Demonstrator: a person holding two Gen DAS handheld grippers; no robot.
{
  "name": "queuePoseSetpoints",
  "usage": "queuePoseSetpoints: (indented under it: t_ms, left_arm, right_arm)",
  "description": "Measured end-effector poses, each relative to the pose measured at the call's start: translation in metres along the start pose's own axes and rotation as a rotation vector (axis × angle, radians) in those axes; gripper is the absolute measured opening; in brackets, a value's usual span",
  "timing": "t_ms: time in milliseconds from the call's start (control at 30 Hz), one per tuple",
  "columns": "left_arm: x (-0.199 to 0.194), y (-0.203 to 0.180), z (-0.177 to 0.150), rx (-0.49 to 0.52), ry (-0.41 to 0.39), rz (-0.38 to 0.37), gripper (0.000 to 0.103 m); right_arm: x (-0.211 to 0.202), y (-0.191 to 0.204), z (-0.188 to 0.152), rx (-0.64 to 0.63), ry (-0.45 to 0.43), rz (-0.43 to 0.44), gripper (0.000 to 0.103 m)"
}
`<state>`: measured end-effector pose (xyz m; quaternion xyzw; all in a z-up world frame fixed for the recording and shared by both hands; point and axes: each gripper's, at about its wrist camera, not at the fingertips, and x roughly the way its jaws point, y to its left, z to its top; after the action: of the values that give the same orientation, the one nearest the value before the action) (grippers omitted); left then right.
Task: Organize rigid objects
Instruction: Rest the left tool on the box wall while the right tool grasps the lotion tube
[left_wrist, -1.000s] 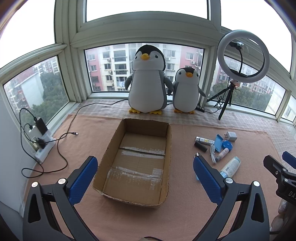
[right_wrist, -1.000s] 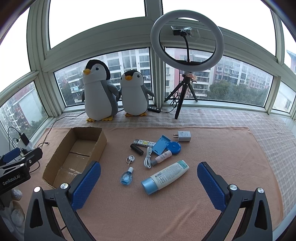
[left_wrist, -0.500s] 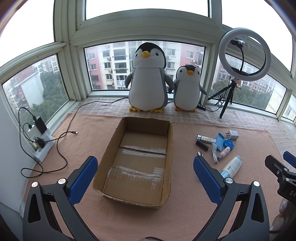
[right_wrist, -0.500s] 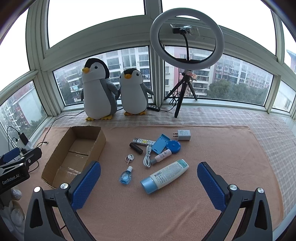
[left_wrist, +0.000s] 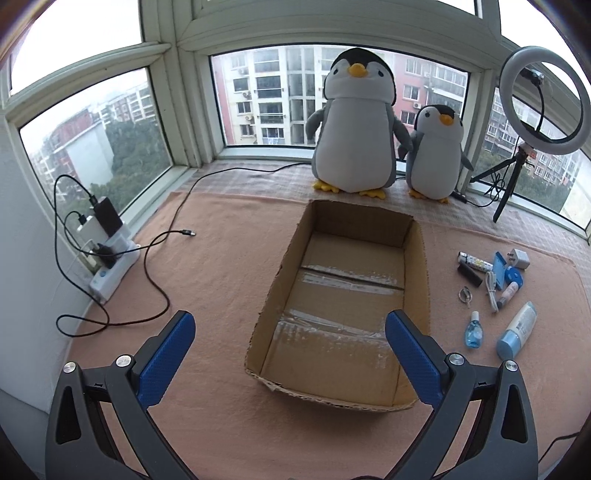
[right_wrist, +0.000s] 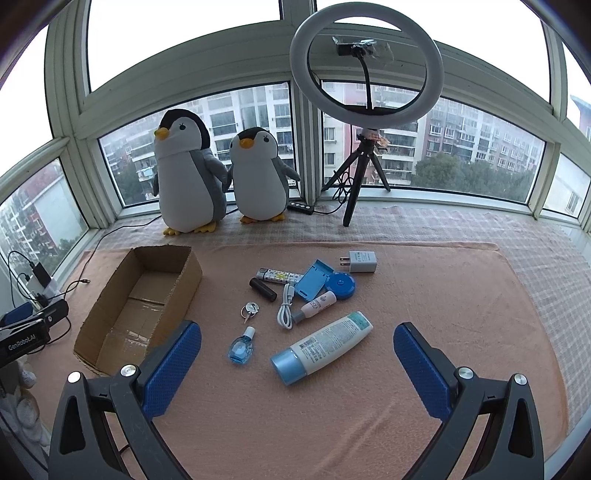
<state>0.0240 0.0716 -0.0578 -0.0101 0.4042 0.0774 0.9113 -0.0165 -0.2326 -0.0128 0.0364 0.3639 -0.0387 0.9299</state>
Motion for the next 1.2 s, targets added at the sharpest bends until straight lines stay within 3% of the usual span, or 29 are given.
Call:
queuePoseSetpoints:
  t_ms: [333, 433, 833, 1200]
  left_arm:
    - [0.058, 0.035, -0.023, -0.065, 0.141, 0.070, 0.090]
    - [0.070, 0.036, -0.029, -0.065, 0.173, 0.075, 0.081]
    - [0.102, 0.037, -0.038, -0.057, 0.236, 0.081, 0.052]
    - [0.109, 0.028, -0.038, -0.036, 0.257, 0.032, 0.023]
  right_arm:
    - [0.015, -0.024, -0.008, 0.030, 0.022, 0.013, 0.103]
    - [0.021, -0.033, -0.012, 0.045, 0.040, 0.022, 0.103]
    - [0.061, -0.064, -0.023, 0.100, 0.144, -0.012, 0.103]
    - [0.111, -0.058, -0.027, 0.182, 0.284, 0.013, 0.103]
